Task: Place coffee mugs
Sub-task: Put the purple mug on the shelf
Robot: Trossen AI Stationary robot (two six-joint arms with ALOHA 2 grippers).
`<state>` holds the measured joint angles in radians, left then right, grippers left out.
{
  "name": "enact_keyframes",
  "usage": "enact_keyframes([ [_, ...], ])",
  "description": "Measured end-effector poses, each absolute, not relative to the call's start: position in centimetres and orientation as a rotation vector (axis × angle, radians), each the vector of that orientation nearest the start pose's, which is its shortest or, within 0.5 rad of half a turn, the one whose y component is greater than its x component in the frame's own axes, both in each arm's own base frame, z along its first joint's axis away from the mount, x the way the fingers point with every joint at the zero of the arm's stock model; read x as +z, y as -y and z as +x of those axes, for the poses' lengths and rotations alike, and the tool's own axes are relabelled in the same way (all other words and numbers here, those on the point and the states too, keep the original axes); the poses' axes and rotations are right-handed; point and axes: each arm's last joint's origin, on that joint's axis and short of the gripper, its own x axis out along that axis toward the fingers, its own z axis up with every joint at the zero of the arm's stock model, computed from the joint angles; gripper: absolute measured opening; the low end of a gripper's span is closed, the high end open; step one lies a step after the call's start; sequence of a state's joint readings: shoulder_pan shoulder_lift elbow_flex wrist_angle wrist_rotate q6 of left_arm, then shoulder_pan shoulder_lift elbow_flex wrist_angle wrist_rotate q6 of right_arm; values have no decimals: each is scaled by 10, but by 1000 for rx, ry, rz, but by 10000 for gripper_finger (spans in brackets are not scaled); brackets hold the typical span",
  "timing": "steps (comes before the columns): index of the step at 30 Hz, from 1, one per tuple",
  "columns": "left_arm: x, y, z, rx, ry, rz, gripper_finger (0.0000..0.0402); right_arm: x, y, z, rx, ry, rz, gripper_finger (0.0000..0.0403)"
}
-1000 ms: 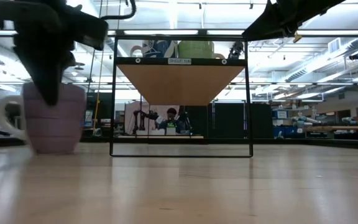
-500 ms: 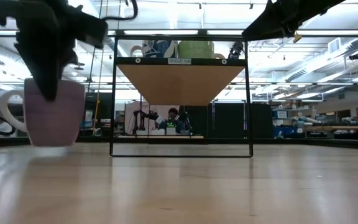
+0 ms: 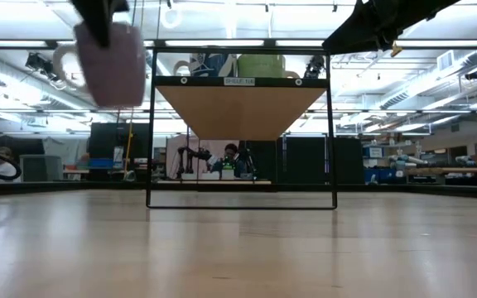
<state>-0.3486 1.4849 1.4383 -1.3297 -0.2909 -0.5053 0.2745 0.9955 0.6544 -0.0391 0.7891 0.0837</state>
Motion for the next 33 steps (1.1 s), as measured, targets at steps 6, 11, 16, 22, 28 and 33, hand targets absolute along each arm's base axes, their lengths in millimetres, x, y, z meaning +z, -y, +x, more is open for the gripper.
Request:
enact_keyframes([
  [6, 356, 72, 256, 239, -1172, -7, 25, 267, -37, 207, -522, -308, -111, 197],
  [11, 376, 67, 262, 215, -1127, 21, 25, 267, -37, 207, -522, -308, -110, 197],
  [16, 383, 73, 282, 154, -1112, 106, 25, 267, -37, 207, -522, -308, -110, 197],
  [22, 377, 78, 315, 97, -1133, 204, 25, 267, -37, 207, -519, -305, -95, 197],
  [28, 369, 67, 334, 26, -1174, 198, 25, 267, -38, 207, -493, -308, -90, 197],
  [33, 370, 50, 337, 18, -1174, 143, 27, 267, -38, 207, -492, -309, -90, 197],
])
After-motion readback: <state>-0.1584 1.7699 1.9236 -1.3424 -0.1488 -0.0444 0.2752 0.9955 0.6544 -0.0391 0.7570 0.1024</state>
